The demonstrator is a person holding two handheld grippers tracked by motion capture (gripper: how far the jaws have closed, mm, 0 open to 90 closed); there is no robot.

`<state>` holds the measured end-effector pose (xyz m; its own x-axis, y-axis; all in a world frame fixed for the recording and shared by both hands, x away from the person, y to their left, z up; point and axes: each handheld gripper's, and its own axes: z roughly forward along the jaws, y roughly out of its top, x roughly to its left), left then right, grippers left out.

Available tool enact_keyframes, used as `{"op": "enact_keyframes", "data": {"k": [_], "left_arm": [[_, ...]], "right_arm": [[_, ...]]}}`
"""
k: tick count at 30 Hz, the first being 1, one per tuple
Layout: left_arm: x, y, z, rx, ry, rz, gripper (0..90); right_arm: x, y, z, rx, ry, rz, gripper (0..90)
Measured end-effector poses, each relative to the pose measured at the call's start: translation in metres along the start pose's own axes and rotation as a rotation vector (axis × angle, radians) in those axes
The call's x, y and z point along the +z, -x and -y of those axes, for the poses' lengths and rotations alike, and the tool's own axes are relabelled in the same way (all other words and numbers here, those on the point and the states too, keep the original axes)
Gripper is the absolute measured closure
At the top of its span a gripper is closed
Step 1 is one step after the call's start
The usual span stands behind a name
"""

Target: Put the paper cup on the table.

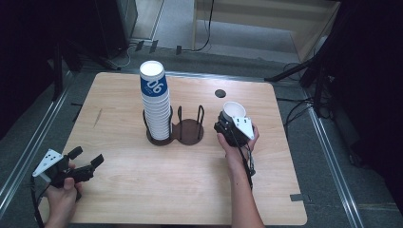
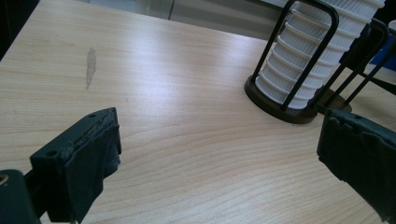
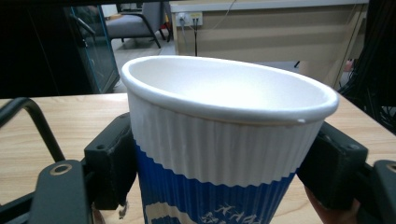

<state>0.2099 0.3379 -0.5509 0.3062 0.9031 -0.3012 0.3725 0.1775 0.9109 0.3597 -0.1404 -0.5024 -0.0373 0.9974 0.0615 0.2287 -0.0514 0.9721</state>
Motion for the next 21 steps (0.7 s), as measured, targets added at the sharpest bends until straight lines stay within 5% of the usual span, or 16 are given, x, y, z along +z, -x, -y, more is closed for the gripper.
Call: {"op": "enact_keyframes", "data": {"k": [5, 13, 21], "left_arm": [[-0.001, -0.001, 0.0, -0.014, -0.001, 0.011, 0.4], [-0.001, -0.001, 0.0, -0.011, -0.001, 0.017, 0.8], [-0.001, 0.0, -0.001, -0.01, -0.002, -0.006, 7.0]], "right_arm": [[0.008, -0.001, 0.003, 0.01, -0.008, -0.001, 21.7], [0.02, -0.009, 0.008, -0.098, -0.029, -0.003, 21.6], [0.03, -0.007, 0.009, -0.104, -0.053, 0.019, 21.4]]}}
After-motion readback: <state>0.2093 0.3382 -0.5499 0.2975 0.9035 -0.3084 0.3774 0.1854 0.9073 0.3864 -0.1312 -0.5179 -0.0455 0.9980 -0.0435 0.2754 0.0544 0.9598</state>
